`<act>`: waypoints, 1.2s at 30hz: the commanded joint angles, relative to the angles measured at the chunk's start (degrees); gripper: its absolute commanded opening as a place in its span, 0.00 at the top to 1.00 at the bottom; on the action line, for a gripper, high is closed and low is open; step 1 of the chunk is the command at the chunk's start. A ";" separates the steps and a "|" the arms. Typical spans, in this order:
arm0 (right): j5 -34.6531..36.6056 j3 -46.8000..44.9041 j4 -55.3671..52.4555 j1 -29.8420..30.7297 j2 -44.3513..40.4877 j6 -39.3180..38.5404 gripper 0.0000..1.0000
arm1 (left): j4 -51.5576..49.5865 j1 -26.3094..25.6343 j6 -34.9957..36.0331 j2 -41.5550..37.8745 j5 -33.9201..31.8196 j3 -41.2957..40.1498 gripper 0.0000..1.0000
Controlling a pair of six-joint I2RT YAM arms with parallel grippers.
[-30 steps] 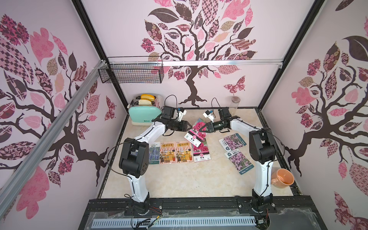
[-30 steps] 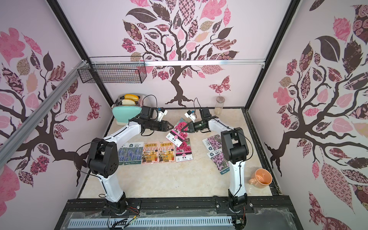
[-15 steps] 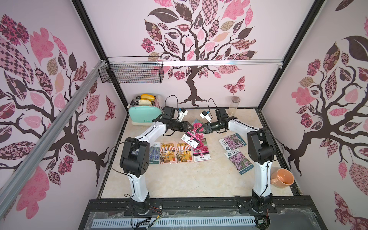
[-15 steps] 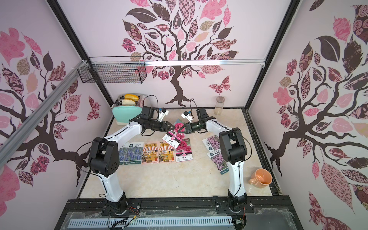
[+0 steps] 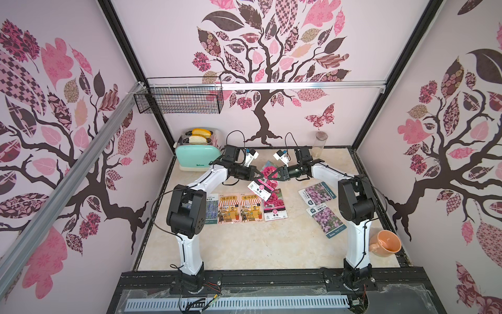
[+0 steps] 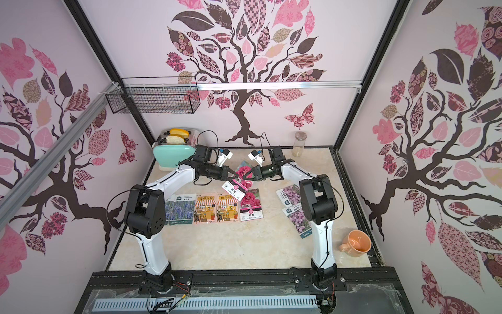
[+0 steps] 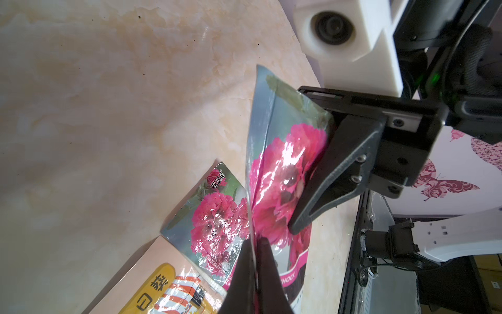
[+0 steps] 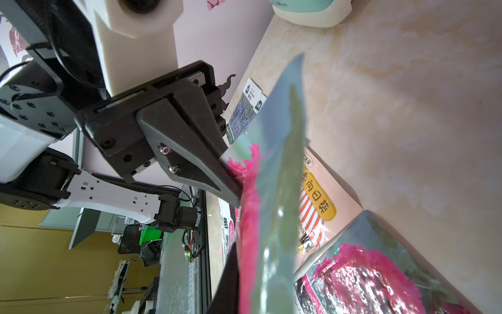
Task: Arrange the seed packets in a row
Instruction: Place the seed packet at the center of the board.
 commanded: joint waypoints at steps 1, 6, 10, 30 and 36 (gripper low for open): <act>9.28 0.10 2.40 -0.39 -2.76 4.45 0.51 | -1.01 -0.46 -1.15 0.95 0.63 1.19 1.00; 24.96 -6.56 4.92 -3.24 -8.88 13.00 0.42 | 4.79 -0.58 -10.85 -0.32 -3.34 -0.52 1.00; 28.17 -16.31 7.07 -6.42 -16.22 17.92 0.35 | 7.04 -2.93 -15.57 -0.87 -7.63 -0.28 1.00; 21.52 -41.97 24.08 -10.46 -27.53 27.58 0.33 | 8.71 -11.50 -23.83 1.88 -15.65 1.20 1.00; 19.08 -46.30 34.76 -10.46 -27.32 35.11 0.35 | 14.76 -12.05 -32.14 1.85 -12.57 -1.78 1.00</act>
